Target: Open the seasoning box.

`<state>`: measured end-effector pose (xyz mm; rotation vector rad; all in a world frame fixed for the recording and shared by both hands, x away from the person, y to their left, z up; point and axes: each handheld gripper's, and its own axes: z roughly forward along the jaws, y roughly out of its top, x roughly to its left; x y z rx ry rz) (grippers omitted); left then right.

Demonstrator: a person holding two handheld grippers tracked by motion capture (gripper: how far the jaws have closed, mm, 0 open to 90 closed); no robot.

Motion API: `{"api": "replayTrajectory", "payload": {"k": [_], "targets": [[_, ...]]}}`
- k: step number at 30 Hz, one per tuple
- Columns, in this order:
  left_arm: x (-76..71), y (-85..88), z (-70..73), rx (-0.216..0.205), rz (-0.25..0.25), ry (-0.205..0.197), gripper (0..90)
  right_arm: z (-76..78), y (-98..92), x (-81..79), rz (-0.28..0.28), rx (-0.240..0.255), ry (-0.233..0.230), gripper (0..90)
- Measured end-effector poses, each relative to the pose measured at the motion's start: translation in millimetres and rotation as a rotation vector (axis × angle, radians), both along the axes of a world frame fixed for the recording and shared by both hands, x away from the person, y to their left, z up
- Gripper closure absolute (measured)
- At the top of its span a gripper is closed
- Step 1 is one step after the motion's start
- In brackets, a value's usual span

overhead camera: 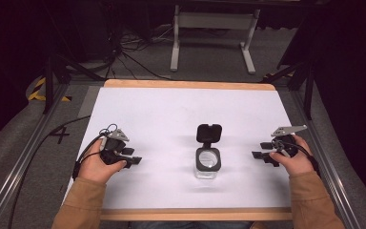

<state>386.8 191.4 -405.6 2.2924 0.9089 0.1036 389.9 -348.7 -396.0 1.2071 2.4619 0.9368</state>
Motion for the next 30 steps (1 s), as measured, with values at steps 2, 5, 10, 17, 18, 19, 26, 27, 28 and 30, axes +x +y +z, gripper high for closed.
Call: {"api": "replayTrajectory", "payload": {"k": [2, 5, 10, 17, 18, 19, 26, 27, 28, 30], "targets": [[0.2, 0.1, -2.9, 0.004, 0.005, -0.001, 50.6, -3.1, -0.8, 1.5, -0.001, -0.005, 0.009, 41.4], [0.8, 0.6, -5.0, 0.007, 0.006, 0.006, 50.5, -7.2, -1.0, 3.4, -0.006, -0.012, 0.014, 41.4], [2.2, 0.2, -8.5, 0.021, -0.002, 0.027, 51.0, -13.6, -0.8, 5.2, 0.001, -0.031, 0.017, 41.3], [3.3, -5.5, -13.3, 0.035, -0.041, 0.04, 49.9, -23.3, 2.9, 7.3, 0.019, -0.048, 0.001, 40.7], [3.3, -6.7, -14.3, 0.034, -0.045, 0.042, 49.6, -24.4, 3.2, 7.8, 0.028, -0.055, -0.008, 40.7], [3.9, -7.0, -14.5, 0.044, -0.055, 0.041, 49.2, -24.8, 4.0, 7.4, 0.027, -0.053, -0.005, 40.5], [3.7, -14.7, -18.1, 0.056, -0.11, 0.066, 48.5, -28.7, 10.0, 6.0, 0.052, -0.068, -0.004, 39.4], [3.6, -15.9, -18.2, 0.057, -0.109, 0.066, 48.5, -29.6, 10.6, 6.1, 0.06, -0.072, -0.005, 39.1], [3.6, -16.5, -17.9, 0.06, -0.113, 0.069, 48.4, -30.2, 11.4, 5.9, 0.062, -0.076, -0.002, 39.0], [3.8, -17.8, -18.0, 0.058, -0.118, 0.071, 48.2, -31.1, 12.3, 5.4, 0.065, -0.077, 0.0, 37.6]]}}
